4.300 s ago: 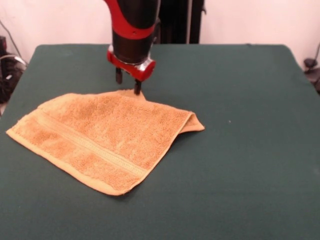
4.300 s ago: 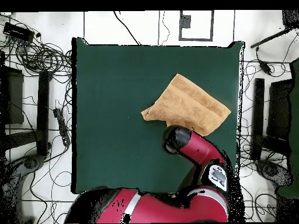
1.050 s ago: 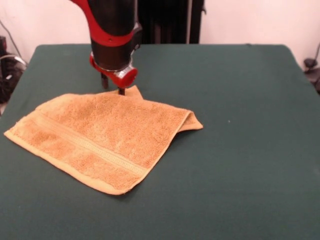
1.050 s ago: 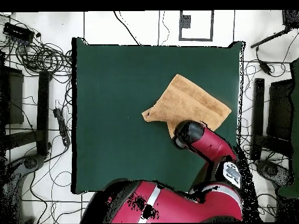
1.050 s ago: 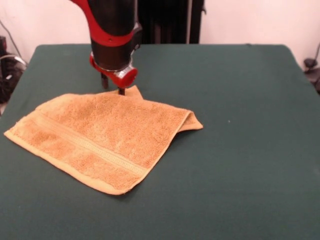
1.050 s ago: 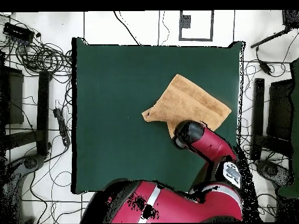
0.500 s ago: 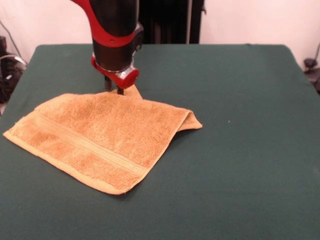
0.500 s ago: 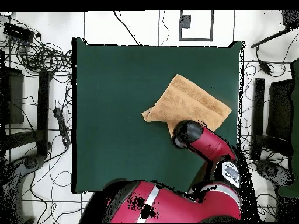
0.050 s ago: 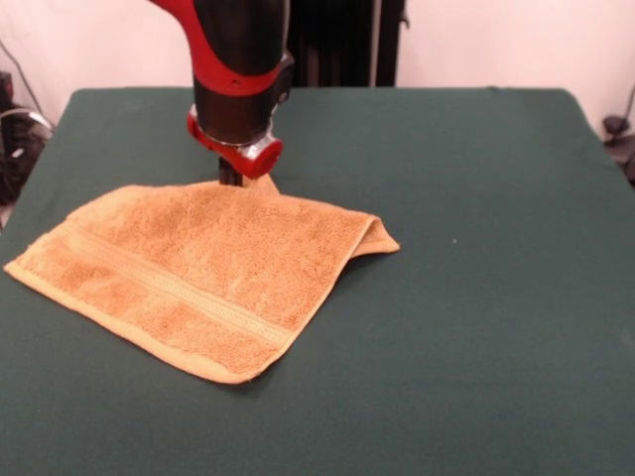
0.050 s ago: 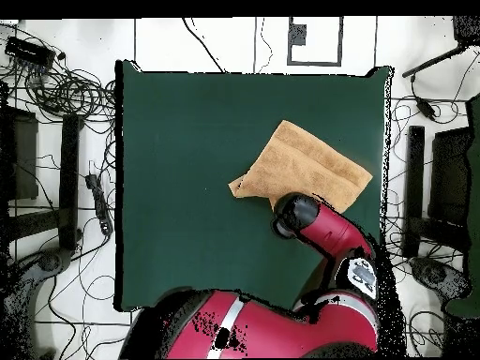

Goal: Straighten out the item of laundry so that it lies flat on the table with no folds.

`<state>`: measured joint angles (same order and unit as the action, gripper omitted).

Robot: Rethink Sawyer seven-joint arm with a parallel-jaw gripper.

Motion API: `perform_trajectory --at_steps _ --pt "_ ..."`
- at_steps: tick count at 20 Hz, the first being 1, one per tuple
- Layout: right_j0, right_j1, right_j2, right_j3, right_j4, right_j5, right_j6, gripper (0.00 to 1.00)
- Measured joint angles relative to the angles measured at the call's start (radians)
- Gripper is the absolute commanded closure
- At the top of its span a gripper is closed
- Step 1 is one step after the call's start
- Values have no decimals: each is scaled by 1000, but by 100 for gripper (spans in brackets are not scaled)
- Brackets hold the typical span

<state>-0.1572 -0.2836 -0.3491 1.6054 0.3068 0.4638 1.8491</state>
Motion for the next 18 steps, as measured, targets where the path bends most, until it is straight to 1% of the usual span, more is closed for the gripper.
perform_trajectory --at_steps 10,15,18 --pt "16 0 -19 20 0 -1 0 100" --pt "18 -10 -30 71 0 -1 0 100" --pt "15 -22 -42 131 -1 -1 0 100"
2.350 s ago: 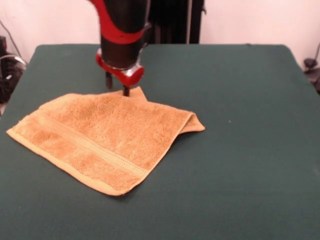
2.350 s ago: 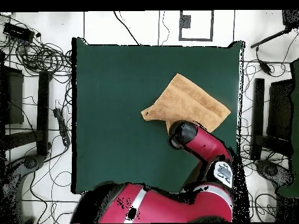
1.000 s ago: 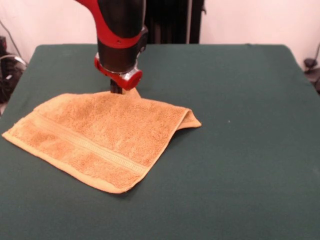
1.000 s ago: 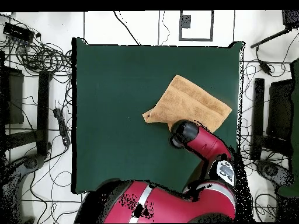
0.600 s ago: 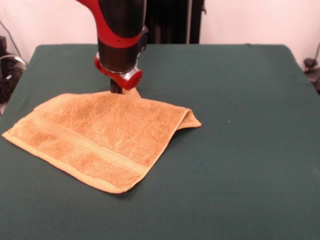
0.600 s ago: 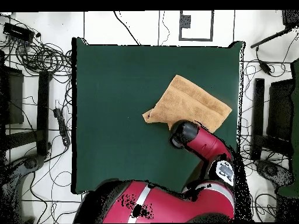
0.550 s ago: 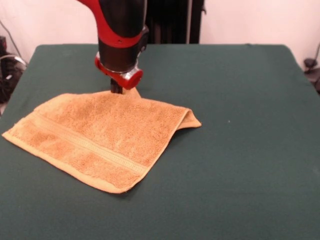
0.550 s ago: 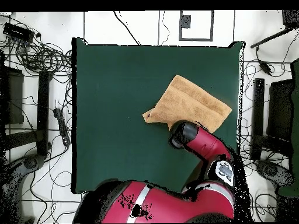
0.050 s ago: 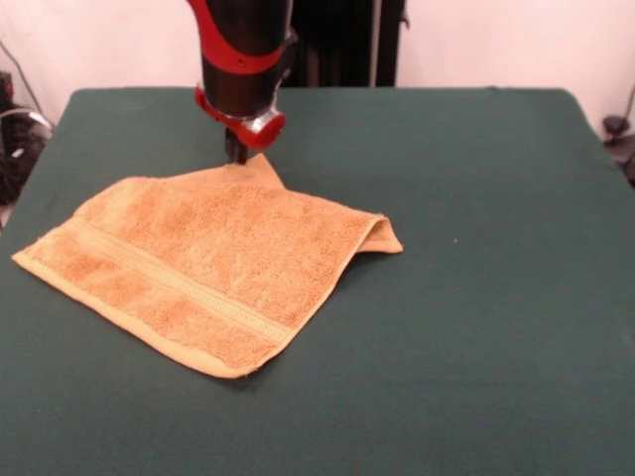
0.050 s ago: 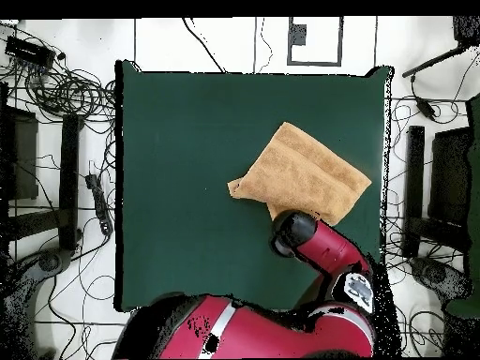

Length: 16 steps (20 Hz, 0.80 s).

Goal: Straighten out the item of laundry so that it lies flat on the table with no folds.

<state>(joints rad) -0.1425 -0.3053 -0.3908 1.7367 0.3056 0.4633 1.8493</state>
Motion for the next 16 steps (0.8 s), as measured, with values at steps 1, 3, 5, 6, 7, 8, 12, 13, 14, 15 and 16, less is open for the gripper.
perform_trajectory --at_steps 1,3,5,6,7,8,12,13,14,15,16 --pt "-1 -2 -4 16 -1 0 0 100" --pt "-3 -5 -8 35 -2 0 0 100" --pt "-7 -9 -12 73 -8 0 0 100" --pt "-9 -9 -12 82 -9 0 0 100" --pt "-11 -8 -12 93 -12 0 0 100" --pt "-13 -7 -12 98 -13 0 0 100" --pt "-38 13 -11 107 -24 -9 0 100" --pt "-48 23 -10 107 -27 -16 0 100" --pt "-57 27 -7 107 -27 -24 0 100" --pt "-66 30 -3 107 -27 -31 0 100" --pt "-72 27 1 107 -28 -31 0 100"
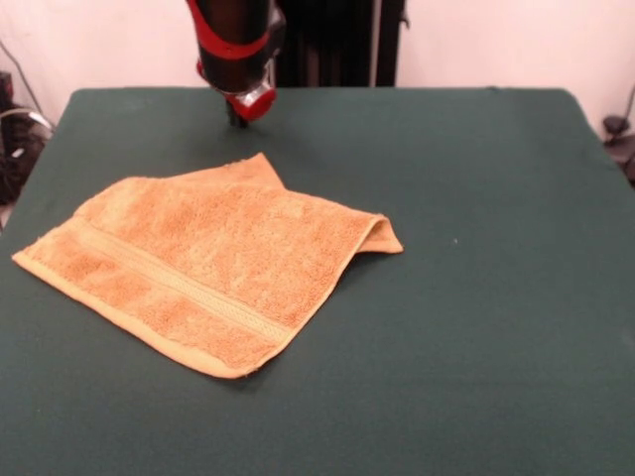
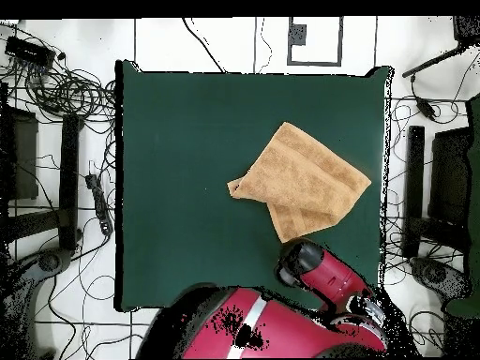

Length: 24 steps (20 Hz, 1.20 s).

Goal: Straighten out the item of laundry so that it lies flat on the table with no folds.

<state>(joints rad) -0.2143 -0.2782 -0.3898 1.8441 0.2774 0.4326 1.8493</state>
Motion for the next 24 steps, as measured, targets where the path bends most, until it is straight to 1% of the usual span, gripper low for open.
perform_trajectory --at_steps 2,3,6,7,11,17,24 --pt "-8 -5 6 0 -7 6 0 100" --pt "-19 -9 11 -2 -26 9 0 0" --pt "-23 -11 12 -2 -37 9 0 0" --pt "-24 -13 14 -4 -57 8 0 0" --pt "-21 -15 17 -10 -84 6 0 0" --pt "-19 -18 18 -10 -103 0 0 0" --pt "-7 -18 16 -16 -104 0 0 0"
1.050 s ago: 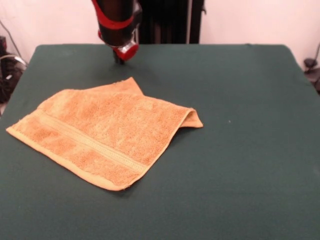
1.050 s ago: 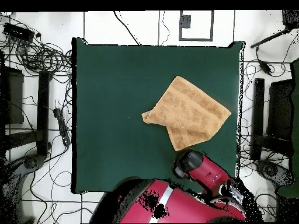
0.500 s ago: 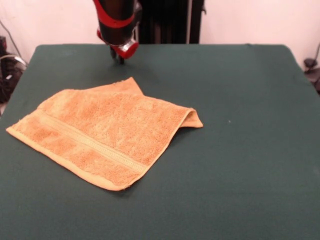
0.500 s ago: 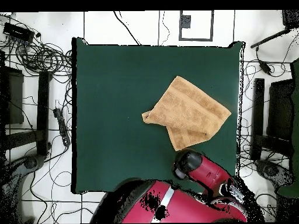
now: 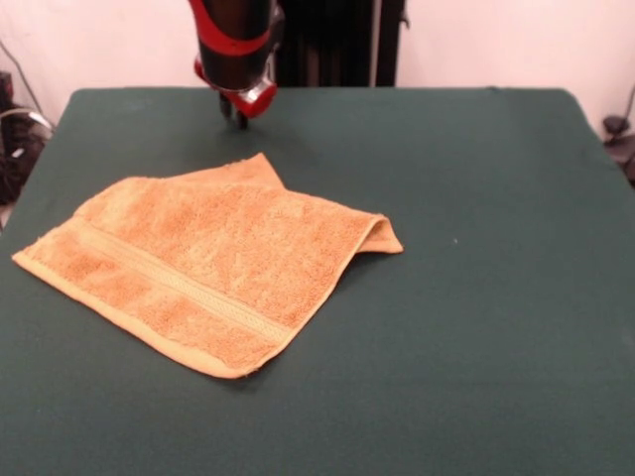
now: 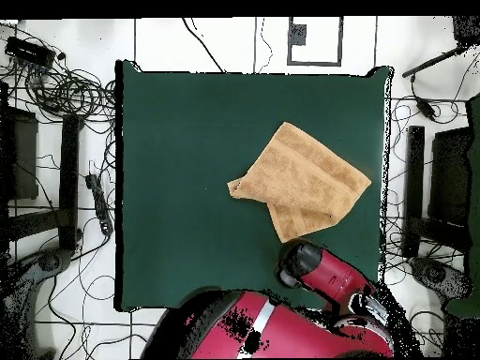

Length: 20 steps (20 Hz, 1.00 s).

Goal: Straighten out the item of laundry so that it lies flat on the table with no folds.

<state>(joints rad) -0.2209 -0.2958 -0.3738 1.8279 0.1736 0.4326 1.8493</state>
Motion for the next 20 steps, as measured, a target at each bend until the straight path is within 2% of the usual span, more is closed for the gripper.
perform_trajectory --at_steps 2,3,11,19,20 --pt "4 0 -1 -3 -2 0 0 0" --pt "13 1 2 -12 -14 -1 0 100" --pt "17 3 5 -37 -36 18 0 100" --pt "-15 3 24 -57 -40 67 0 100" --pt "-17 3 26 -67 -51 83 0 0"
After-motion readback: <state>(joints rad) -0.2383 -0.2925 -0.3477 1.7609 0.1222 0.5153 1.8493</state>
